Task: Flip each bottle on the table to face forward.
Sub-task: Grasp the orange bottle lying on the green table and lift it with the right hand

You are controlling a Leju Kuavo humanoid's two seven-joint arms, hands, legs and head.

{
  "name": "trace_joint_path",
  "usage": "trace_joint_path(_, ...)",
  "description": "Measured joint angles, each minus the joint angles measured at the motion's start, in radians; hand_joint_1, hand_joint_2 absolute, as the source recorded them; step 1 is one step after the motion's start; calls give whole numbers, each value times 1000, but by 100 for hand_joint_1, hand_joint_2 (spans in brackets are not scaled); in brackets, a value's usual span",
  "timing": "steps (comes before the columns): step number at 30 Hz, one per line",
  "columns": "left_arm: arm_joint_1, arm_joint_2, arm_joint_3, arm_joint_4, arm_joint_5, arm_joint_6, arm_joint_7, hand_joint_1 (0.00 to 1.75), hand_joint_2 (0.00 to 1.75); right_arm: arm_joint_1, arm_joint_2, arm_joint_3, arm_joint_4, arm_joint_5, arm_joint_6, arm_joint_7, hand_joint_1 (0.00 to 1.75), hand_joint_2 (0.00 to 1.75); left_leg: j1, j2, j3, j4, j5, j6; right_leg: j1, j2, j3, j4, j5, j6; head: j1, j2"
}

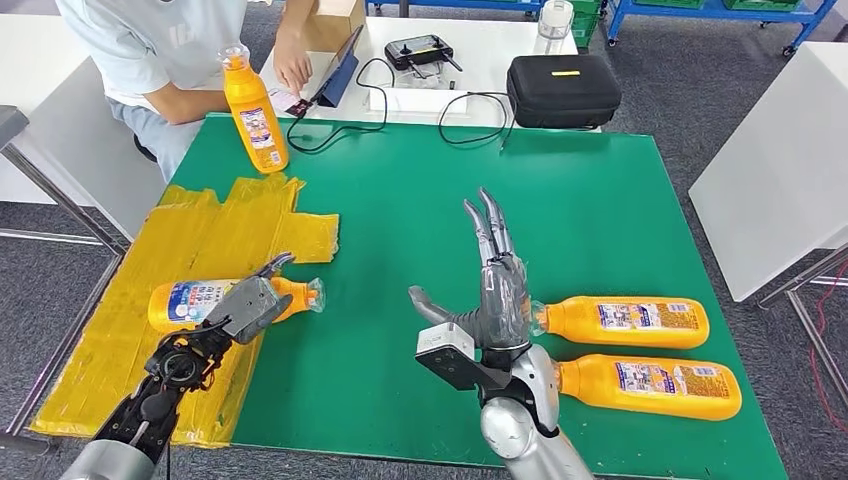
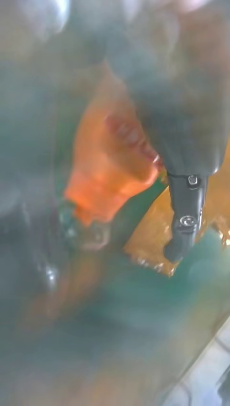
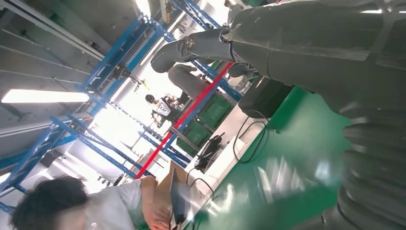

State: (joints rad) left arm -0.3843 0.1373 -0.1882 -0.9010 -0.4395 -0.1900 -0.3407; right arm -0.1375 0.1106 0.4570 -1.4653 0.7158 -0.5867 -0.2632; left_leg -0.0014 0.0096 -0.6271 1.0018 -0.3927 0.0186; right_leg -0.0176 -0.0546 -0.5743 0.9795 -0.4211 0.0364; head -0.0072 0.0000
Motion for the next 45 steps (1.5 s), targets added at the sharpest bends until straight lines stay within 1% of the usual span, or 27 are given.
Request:
trace_joint_path(1,4,1,-3,-7,4,0,-1,0,0,0,0,0,1,0,0,0,0,175,0,0,0,0,0,0,0,0,0,0,0,0,0,0)
trace_joint_path(5,31,0,-6,-53,82,-2,-18,0,175,0,0,0,4,2,-8,0,0,175,0,1,-1,0,0,0,0,1,-3,0,0,0,0,0)
trace_joint_path(7,62,-9,-4,-111,148,15,-21,0,175,2,-2,-2,3,18,-19,2,0,175,0,2,-3,1,0,0,0,1,-5,0,0,0,0,0)
trace_joint_path(9,94,-29,-1,-188,188,65,-18,0,175,9,-7,-8,-4,46,-28,9,0,175,0,3,-5,1,0,0,0,1,-7,0,0,0,0,0)
trace_joint_path(13,135,-78,3,-343,175,231,-21,0,175,35,-16,-29,-45,96,-38,18,0,175,0,3,-8,1,0,0,0,1,-9,0,0,0,0,0)
trace_joint_path(14,143,-89,3,-377,176,255,-24,0,175,43,-18,-34,-56,104,-39,18,0,175,0,3,-9,1,0,0,0,1,-10,0,0,0,0,0)
trace_joint_path(16,155,-108,3,-436,187,275,-29,0,175,55,-23,-42,-76,115,-41,18,0,175,0,3,-9,1,-1,0,0,1,-10,0,0,0,0,0)
trace_joint_path(19,173,-126,5,-499,226,279,-50,0,175,63,-31,-49,-95,144,-38,22,0,175,0,3,-10,1,-1,0,0,1,-11,0,0,0,0,0)
trace_joint_path(21,191,-137,11,-540,276,276,-71,0,175,66,-47,-52,-107,192,-18,36,0,175,0,3,-10,1,-1,0,0,2,-12,0,0,0,0,0)
trace_joint_path(23,211,-147,19,-585,333,268,-87,0,175,68,-80,-54,-122,251,21,58,0,175,0,3,-10,1,-1,0,0,1,-12,0,0,0,0,0)
trace_joint_path(26,252,-158,37,-657,404,256,-104,0,175,81,-145,-71,-149,309,86,89,0,175,0,3,-11,1,-1,0,0,1,-12,0,0,0,0,0)
trace_joint_path(29,288,-163,59,-712,445,242,-111,0,175,99,-212,-104,-170,325,156,110,0,175,-1,3,-11,1,-1,1,0,1,-12,0,0,0,0,0)
trace_joint_path(32,317,-164,77,-748,458,232,-113,0,175,113,-266,-136,-184,317,186,110,0,175,-1,3,-12,1,-2,1,0,1,-12,-1,0,1,0,0)
trace_joint_path(35,329,-166,86,-764,460,230,-114,0,175,118,-290,-151,-191,315,191,107,0,175,-1,3,-12,1,-2,1,0,1,-13,-1,0,1,0,0)
trace_joint_path(41,337,-173,95,-780,460,229,-115,0,175,124,-310,-161,-200,317,197,105,0,175,-1,3,-12,1,-2,1,0,1,-13,0,0,0,0,0)
trace_joint_path(43,340,-174,97,-781,464,225,-115,0,175,125,-319,-163,-201,318,219,112,0,175,-1,3,-12,1,-2,1,0,1,-13,0,0,1,-1,0)
trace_joint_path(45,344,-175,101,-781,476,215,-114,0,175,125,-344,-168,-201,312,274,122,0,175,-1,3,-12,1,-2,1,0,1,-13,0,0,1,-1,0)
